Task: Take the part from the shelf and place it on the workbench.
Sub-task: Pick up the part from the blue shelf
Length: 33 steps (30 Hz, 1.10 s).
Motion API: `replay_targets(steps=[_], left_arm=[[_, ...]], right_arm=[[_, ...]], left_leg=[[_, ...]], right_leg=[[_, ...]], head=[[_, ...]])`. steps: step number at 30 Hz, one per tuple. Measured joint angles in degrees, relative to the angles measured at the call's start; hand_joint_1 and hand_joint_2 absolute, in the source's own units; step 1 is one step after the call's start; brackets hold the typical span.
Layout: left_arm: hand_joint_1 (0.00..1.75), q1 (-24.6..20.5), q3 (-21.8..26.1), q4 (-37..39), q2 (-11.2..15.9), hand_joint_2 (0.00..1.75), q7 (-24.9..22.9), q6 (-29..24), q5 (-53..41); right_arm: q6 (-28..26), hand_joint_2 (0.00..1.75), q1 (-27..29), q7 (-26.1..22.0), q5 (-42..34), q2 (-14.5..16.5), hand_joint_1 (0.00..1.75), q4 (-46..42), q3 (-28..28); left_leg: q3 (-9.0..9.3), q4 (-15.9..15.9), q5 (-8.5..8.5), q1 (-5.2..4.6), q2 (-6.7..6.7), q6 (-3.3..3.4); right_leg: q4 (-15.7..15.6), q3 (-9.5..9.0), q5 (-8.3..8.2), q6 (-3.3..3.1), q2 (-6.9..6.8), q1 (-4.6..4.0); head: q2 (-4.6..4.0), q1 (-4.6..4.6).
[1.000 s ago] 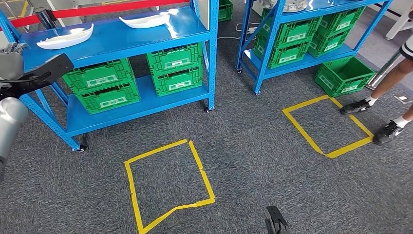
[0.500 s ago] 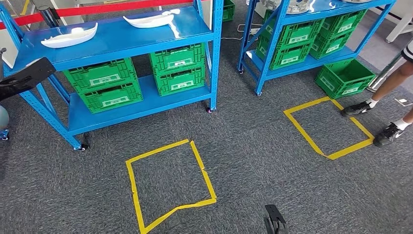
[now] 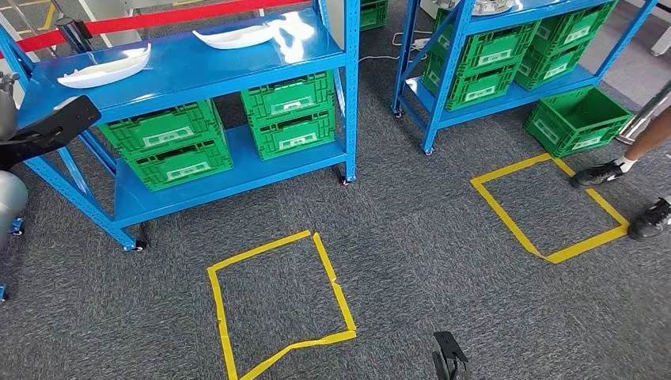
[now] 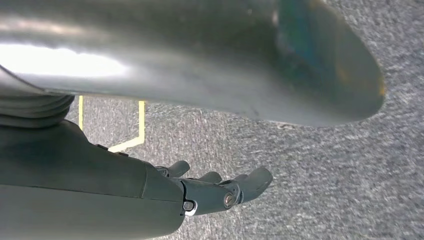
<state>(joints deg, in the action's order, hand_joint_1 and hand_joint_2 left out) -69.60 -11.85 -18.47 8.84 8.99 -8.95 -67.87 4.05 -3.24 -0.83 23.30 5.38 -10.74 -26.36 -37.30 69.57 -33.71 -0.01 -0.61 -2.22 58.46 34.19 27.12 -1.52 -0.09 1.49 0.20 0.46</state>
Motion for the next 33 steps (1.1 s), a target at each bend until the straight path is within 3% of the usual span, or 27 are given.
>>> replay_targets(steps=[1,2,3,5,6,7,10,12,14,16,18,19,22,23,24,25,27,29,30,31,33], left_arm=[[0.0,0.2,0.0,0.1,0.0,0.0,0.0,0.0,0.0],[0.0,0.4,0.0,0.2,0.0,0.0,0.1,0.0,0.0],[0.0,0.6,0.0,0.3,0.1,0.0,0.2,0.0,0.0],[0.0,0.7,0.0,0.4,0.2,0.0,0.4,0.0,0.0],[0.0,0.6,0.0,0.5,0.2,0.0,0.4,0.0,0.0],[0.0,0.4,-0.1,0.6,0.3,0.0,0.5,0.0,0.0],[0.0,0.3,-0.3,0.6,0.4,0.0,0.5,0.2,0.0],[0.0,0.3,-0.4,0.4,0.3,0.0,0.6,0.1,0.0],[0.0,0.1,-0.4,0.3,0.3,0.0,0.5,0.1,0.0],[0.0,0.2,-0.5,0.4,0.2,0.0,0.5,0.2,0.0],[0.0,0.6,-0.7,0.6,0.2,0.0,0.5,0.2,-0.1],[0.0,0.7,-0.8,0.6,0.2,0.0,0.5,0.2,-0.1],[0.0,0.8,-0.9,0.8,0.1,0.0,0.5,0.1,-0.2],[0.0,0.9,-0.9,0.9,0.1,0.0,0.4,0.0,-0.2],[0.0,0.9,-0.9,0.9,0.1,0.0,0.4,-0.1,-0.2],[0.0,0.9,-0.9,0.8,0.2,0.0,0.4,-0.1,-0.2],[0.0,0.8,-0.9,0.5,0.4,0.0,0.4,-0.2,-0.2],[0.0,0.8,-0.9,0.3,0.6,0.0,0.5,-0.2,-0.2],[0.0,0.9,-1.0,0.4,0.7,0.0,0.5,-0.2,-0.2],[0.0,1.1,-1.0,0.5,0.7,0.0,0.5,-0.2,-0.1],[0.0,1.5,-1.0,0.6,0.9,0.0,0.5,-0.2,-0.1]], right_arm=[[0.0,0.0,0.1,0.0,0.0,0.0,0.0,0.0,0.0],[0.0,0.0,0.2,0.0,0.1,0.0,0.0,0.0,0.0],[0.0,0.0,0.3,0.0,0.1,0.0,0.0,0.0,0.0],[0.0,0.0,0.3,0.0,0.1,0.0,0.0,0.0,0.0],[0.0,0.0,0.3,0.0,0.1,0.1,0.0,0.0,0.0],[0.0,0.0,0.2,0.0,0.1,0.1,0.0,0.1,-0.1],[0.0,0.0,0.2,0.0,0.1,0.1,0.0,0.1,-0.1],[0.0,0.0,0.2,-0.1,0.1,0.1,0.0,0.1,-0.1],[0.0,0.0,0.0,-0.1,0.1,0.1,0.0,0.1,-0.1],[0.0,0.0,0.1,-0.1,0.1,0.1,0.0,0.1,-0.1],[-0.1,0.0,0.3,-0.1,0.1,0.1,0.0,0.1,-0.1],[-0.1,0.0,0.4,-0.1,0.1,0.1,0.0,0.1,-0.1],[0.0,0.0,0.5,-0.1,0.2,0.0,0.0,0.2,-0.1],[0.0,0.0,0.5,-0.1,0.3,0.0,0.0,0.2,-0.1],[0.0,0.0,0.5,-0.1,0.4,0.0,0.0,0.2,-0.1],[0.1,0.0,0.4,0.0,0.5,0.0,0.0,0.2,-0.1],[0.1,0.0,0.2,0.1,0.7,0.1,0.0,0.2,-0.1],[0.1,0.0,0.0,0.2,0.9,0.1,0.0,0.2,-0.1],[0.1,0.0,-0.1,0.3,0.9,0.1,0.0,0.2,-0.1],[0.1,0.0,0.0,0.4,1.0,0.1,0.0,0.2,-0.1],[0.2,0.0,0.1,0.6,1.1,0.1,0.0,0.2,-0.1]], left_leg=[[-2.64,3.4,-0.38,0.22,0.03,-0.28],[-4.58,5.3,0.28,0.41,0.07,-0.48],[-5.42,4.8,2.16,0.56,0.13,-0.6],[-4.08,-2.1,8.37,0.77,0.43,-0.68],[-2.83,-5.6,10.62,0.64,0.61,-0.65],[-1.64,-8.6,11.59,0.5,0.75,-0.36],[-0.23,-11.0,10.13,0.16,0.6,1.15],[0.8,-11.3,9.42,0.34,0.38,2.08],[2.19,-11.7,8.52,0.42,0.28,2.76],[3.39,-11.7,7.37,0.24,0.16,3.14],[5.0,-11.7,5.99,-0.01,-0.09,3.24],[6.02,-11.7,5.22,-0.14,-0.19,3.23],[8.84,-11.6,2.75,-0.55,-0.39,2.94],[9.34,-11.8,2.04,-0.63,-0.5,2.69],[9.84,-11.7,1.69,-0.68,-0.63,2.35],[10.09,-11.7,1.65,-0.69,-0.73,1.96],[9.16,-8.9,2.78,-0.65,-0.51,1.21],[4.98,-2.5,3.84,-0.52,-0.15,0.54],[2.33,1.0,3.25,-0.38,-0.02,0.29],[-0.17,3.4,1.59,-0.21,0.05,0.11],[-3.62,4.4,-2.31,0.06,0.2,-0.12]], right_leg=[[0.0,-0.61,0.54,0.03,0.03,0.1],[0.0,-1.34,1.13,0.13,0.05,0.21],[0.0,-2.16,1.76,0.27,0.07,0.34],[0.0,-3.9,3.2,0.76,0.08,0.6],[-0.1,-4.57,3.87,1.15,0.08,0.62],[-0.2,-4.98,4.38,1.57,0.08,0.59],[-0.4,-5.65,4.44,2.64,-0.07,0.45],[1.9,-4.83,3.84,3.05,-0.11,0.47],[8.0,-0.88,4.3,3.14,-0.05,0.36],[14.3,4.4,6.74,3.03,0.0,0.0],[15.4,7.64,8.05,2.64,0.02,-0.46],[13.4,8.02,6.84,2.28,0.03,-0.69],[3.1,6.66,-2.6,0.92,0.16,-1.51],[1.3,6.16,-4.59,0.63,0.18,-1.76],[0.5,5.83,-5.2,0.4,0.21,-1.9],[0.4,5.3,-4.62,0.16,0.16,-1.9],[-0.2,3.97,-3.97,-0.49,0.16,-1.62],[-0.6,2.18,-2.94,-0.95,0.23,-1.24],[-0.7,1.26,-2.23,-1.02,0.28,-1.11],[-0.8,0.34,-1.45,-1.0,0.37,-1.01],[-0.8,-1.77,0.29,-0.86,0.53,-0.9]], head=[[0.0,-0.01],[0.0,-0.01],[0.0,-0.02],[0.0,-0.04],[0.0,-0.18],[0.0,-0.35],[-0.01,-0.46],[-0.01,-0.28],[0.0,-0.06],[0.0,0.19],[0.0,0.36],[0.0,0.43],[0.0,0.47],[0.0,0.43],[0.0,0.37],[0.0,0.34],[0.0,0.24],[0.0,0.14],[0.0,0.08],[0.0,0.08],[0.0,0.07]])
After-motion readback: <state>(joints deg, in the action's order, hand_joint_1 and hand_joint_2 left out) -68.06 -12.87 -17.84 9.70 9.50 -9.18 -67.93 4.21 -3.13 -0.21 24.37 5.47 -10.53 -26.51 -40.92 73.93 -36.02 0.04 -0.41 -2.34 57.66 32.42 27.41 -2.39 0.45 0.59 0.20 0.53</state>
